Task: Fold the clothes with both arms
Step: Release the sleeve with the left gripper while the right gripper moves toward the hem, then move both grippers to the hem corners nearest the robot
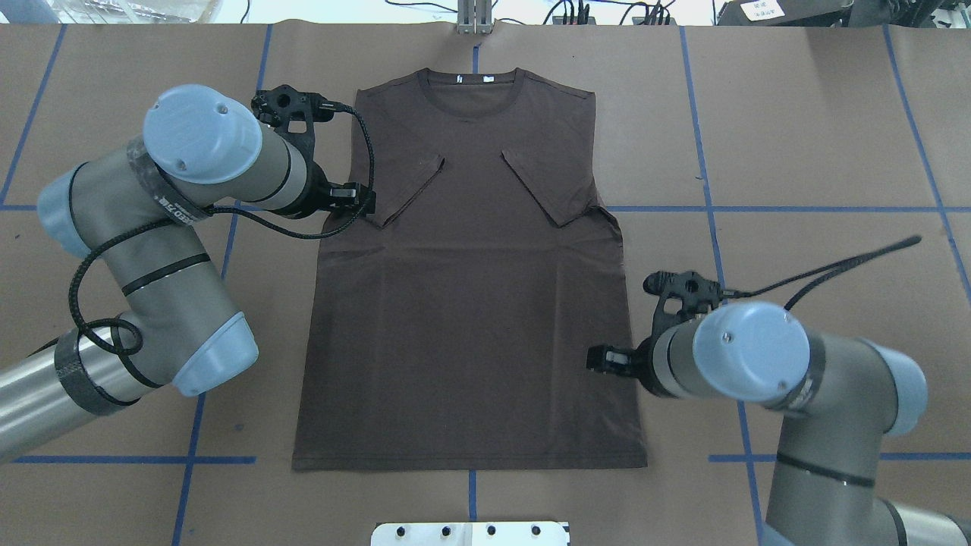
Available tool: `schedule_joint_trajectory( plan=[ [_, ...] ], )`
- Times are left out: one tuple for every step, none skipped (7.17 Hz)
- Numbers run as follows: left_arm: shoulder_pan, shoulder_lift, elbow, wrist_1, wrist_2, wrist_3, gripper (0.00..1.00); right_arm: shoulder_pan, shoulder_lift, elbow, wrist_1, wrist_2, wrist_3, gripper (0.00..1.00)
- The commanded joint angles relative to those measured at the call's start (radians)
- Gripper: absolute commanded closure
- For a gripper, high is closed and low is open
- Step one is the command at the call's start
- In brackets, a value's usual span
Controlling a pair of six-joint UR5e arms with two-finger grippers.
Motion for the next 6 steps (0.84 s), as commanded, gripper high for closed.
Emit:
schedule_joint_trajectory(
  plan=[
    [0.008, 0.012, -0.009, 0.003, 0.002, -0.005, 0.0, -0.191, -0.053, 0.01, 0.031, -0.14, 0.126, 0.0],
    [0.008, 0.013, -0.011, 0.003, 0.002, -0.005, 0.0, -0.195, -0.061, 0.012, 0.036, -0.129, 0.127, 0.01],
    [0.008, 0.013, -0.012, 0.003, 0.002, -0.005, 0.0, -0.196, -0.063, 0.006, 0.036, -0.126, 0.127, 0.01],
    [0.008, 0.015, -0.012, 0.005, 0.003, -0.005, 0.0, -0.195, -0.072, 0.007, 0.036, -0.12, 0.125, 0.01],
    [0.008, 0.013, -0.012, 0.003, 0.004, -0.005, 0.0, -0.195, -0.077, 0.002, 0.036, -0.114, 0.125, 0.03],
    [0.008, 0.013, -0.012, 0.003, 0.005, -0.007, 0.0, -0.195, -0.078, 0.002, 0.036, -0.108, 0.125, 0.06]
  ],
)
